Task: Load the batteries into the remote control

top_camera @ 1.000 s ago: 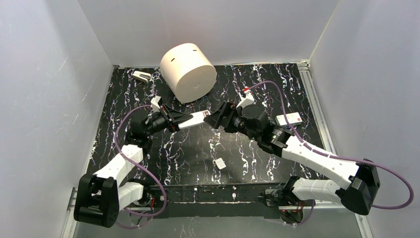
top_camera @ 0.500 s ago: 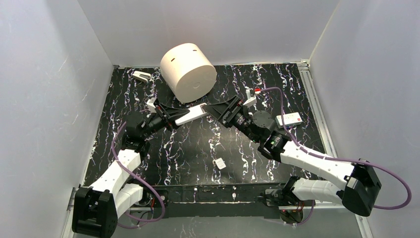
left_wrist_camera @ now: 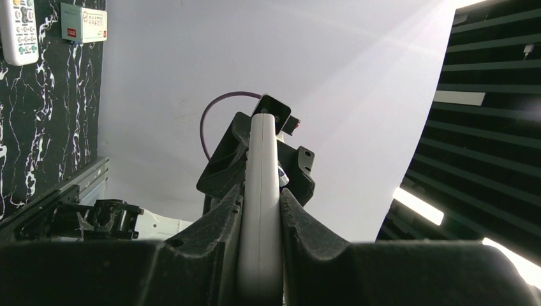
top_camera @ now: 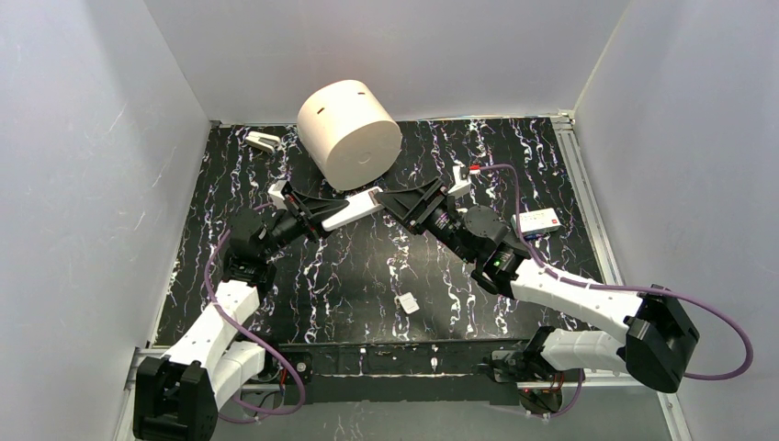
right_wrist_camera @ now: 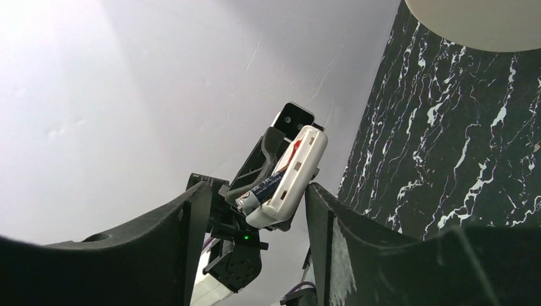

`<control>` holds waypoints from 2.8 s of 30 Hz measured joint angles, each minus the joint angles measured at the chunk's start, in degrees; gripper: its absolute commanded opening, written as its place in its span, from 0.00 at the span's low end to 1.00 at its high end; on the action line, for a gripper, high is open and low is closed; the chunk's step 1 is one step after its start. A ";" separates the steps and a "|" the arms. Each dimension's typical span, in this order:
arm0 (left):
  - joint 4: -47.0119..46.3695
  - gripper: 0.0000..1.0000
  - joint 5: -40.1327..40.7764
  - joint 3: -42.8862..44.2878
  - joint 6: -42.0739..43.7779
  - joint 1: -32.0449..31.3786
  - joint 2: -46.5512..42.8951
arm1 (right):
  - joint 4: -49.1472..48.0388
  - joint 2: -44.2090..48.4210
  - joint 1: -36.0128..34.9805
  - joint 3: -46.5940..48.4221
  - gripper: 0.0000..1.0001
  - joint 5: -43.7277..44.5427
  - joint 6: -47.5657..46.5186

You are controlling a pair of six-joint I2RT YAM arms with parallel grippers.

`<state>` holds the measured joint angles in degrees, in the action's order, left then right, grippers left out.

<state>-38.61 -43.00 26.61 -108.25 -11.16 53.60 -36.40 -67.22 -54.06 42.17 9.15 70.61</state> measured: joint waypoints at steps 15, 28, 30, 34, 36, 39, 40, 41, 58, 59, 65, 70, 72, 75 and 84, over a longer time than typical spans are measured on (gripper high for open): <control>0.00 0.00 0.50 0.00 0.24 0.02 -0.90 | -0.57 -1.40 0.00 0.00 0.45 0.55 0.17; 0.11 0.00 0.50 0.00 1.25 0.02 -0.92 | -0.15 -1.77 0.00 0.02 0.40 0.55 0.28; 0.11 0.00 0.50 0.00 1.53 0.02 -0.92 | 0.13 -1.77 0.00 0.02 0.38 0.57 0.44; 0.13 0.00 0.61 0.00 2.97 0.02 -0.94 | 1.20 -1.77 0.00 0.15 0.34 0.81 0.96; 0.42 0.00 0.72 0.24 4.24 0.09 -1.07 | 2.16 -1.77 0.00 0.46 0.31 1.05 1.31; 1.81 0.00 0.83 1.73 7.02 0.13 -1.64 | 2.21 -1.77 0.00 0.59 0.26 1.53 2.19; 2.32 0.00 0.70 2.54 8.13 0.17 -1.77 | 1.88 -1.77 0.00 0.59 0.26 1.73 2.64; 2.82 0.00 0.55 3.43 9.31 0.17 -1.81 | 1.55 -1.75 0.00 0.63 0.26 1.86 2.95; 4.44 0.00 -6.58 11.52 26.40 0.15 1.20 | 1.51 2.97 5.75 -2.32 0.82 -7.48 -1.46; 4.48 0.00 -7.21 11.78 26.93 0.15 1.60 | 1.51 3.21 6.47 -2.32 0.82 -9.49 -2.16; 5.68 0.00 -11.28 12.96 30.60 0.15 2.67 | 4.74 3.48 7.93 -0.94 0.72 -19.37 -6.73; 6.51 0.00 -13.62 13.70 32.87 0.15 2.78 | 7.54 3.48 8.02 0.81 0.69 -23.52 -9.70; 6.60 0.00 -14.95 13.92 33.73 0.15 3.02 | 7.80 3.48 8.35 0.83 0.71 -24.92 -10.32; 6.95 0.00 -16.74 14.16 34.80 0.15 3.43 | 8.13 3.43 9.03 0.83 0.71 -26.75 -10.88; 7.17 0.00 -20.52 14.19 37.33 0.15 3.74 | 8.83 3.58 10.19 1.70 0.50 -32.81 -14.53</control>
<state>-31.44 -63.53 40.80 -70.91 -11.00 57.34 -27.57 -63.64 -43.88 43.88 -23.66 56.07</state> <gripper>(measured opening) 0.203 0.550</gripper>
